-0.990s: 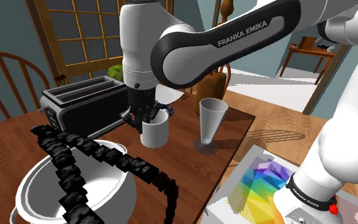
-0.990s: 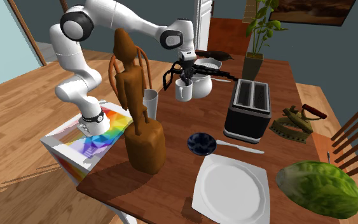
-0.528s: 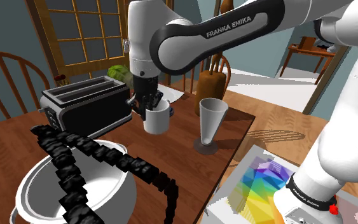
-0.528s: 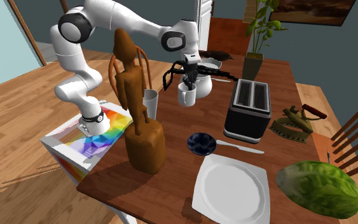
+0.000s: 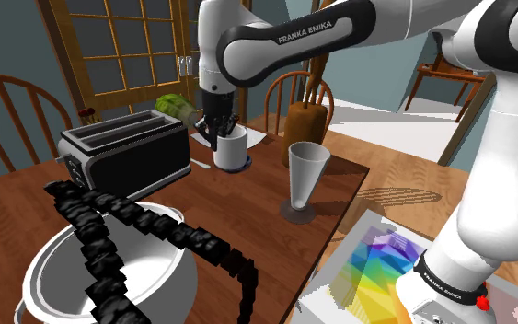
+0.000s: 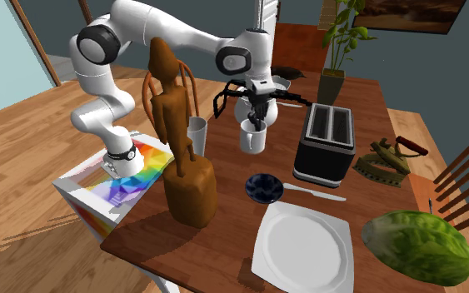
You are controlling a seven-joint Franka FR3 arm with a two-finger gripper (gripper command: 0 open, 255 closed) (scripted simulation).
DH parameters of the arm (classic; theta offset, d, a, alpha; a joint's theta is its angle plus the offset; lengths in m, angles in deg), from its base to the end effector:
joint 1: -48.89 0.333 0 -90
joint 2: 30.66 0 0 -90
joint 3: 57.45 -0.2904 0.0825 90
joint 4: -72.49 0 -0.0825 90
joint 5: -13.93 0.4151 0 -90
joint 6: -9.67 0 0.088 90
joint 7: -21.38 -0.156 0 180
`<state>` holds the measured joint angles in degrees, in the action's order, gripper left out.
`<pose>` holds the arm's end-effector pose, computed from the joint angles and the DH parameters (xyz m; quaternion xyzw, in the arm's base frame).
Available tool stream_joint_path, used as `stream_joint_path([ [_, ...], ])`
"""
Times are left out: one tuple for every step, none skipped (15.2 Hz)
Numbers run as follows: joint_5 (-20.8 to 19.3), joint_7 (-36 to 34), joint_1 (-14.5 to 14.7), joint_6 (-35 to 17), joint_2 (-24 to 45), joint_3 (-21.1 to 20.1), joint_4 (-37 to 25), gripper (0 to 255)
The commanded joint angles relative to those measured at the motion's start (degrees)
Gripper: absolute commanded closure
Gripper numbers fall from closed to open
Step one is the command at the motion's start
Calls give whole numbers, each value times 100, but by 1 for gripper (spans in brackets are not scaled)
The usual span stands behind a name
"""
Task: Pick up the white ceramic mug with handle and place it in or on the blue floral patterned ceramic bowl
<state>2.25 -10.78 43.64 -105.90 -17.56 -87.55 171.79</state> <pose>0.6106 0.2451 0.3833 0.9978 -0.0319 0.0567 0.0114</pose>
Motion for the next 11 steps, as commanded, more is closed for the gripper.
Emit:
stream_joint_path([
  [-42, 243, -114, 98, 182, 99, -284, 255],
  [-68, 340, -157, 146, 283, 142, -433, 255],
  [-96, 437, -196, 197, 390, 184, -590, 255],
  [-123, 533, -232, 252, 502, 226, -757, 255],
  [-152, 627, -265, 311, 620, 267, -934, 255],
  [-181, 721, -295, 375, 743, 307, -1122, 255],
  [-211, 814, -323, 445, 873, 347, -1321, 255],
  [-241, 908, -346, 520, 1009, 386, -1533, 255],
  [-272, 1001, -365, 601, 1152, 425, -1758, 255],
  [-324, 1155, -388, 750, 1407, 488, -2165, 255],
  [-329, 1146, -396, 676, 1411, 491, -2093, 255],
])
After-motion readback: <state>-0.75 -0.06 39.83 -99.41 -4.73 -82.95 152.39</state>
